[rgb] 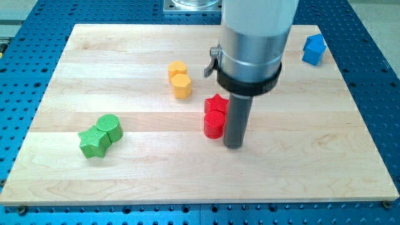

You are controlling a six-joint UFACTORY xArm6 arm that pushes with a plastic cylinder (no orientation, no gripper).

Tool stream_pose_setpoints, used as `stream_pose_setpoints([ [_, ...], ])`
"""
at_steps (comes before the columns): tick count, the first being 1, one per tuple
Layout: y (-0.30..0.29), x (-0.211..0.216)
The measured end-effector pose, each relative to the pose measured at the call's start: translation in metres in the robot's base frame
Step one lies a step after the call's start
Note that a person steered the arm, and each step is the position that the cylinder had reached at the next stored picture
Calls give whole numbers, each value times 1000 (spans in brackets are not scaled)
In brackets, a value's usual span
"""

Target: Push the red circle into the red star

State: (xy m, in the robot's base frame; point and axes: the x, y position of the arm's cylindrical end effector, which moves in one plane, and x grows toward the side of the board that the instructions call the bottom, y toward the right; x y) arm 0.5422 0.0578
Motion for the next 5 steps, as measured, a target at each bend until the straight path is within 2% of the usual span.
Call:
stream_pose_setpoints([
  [1,-9,37],
  [2,-52,42],
  [3,-57,14],
  [5,-44,11],
])
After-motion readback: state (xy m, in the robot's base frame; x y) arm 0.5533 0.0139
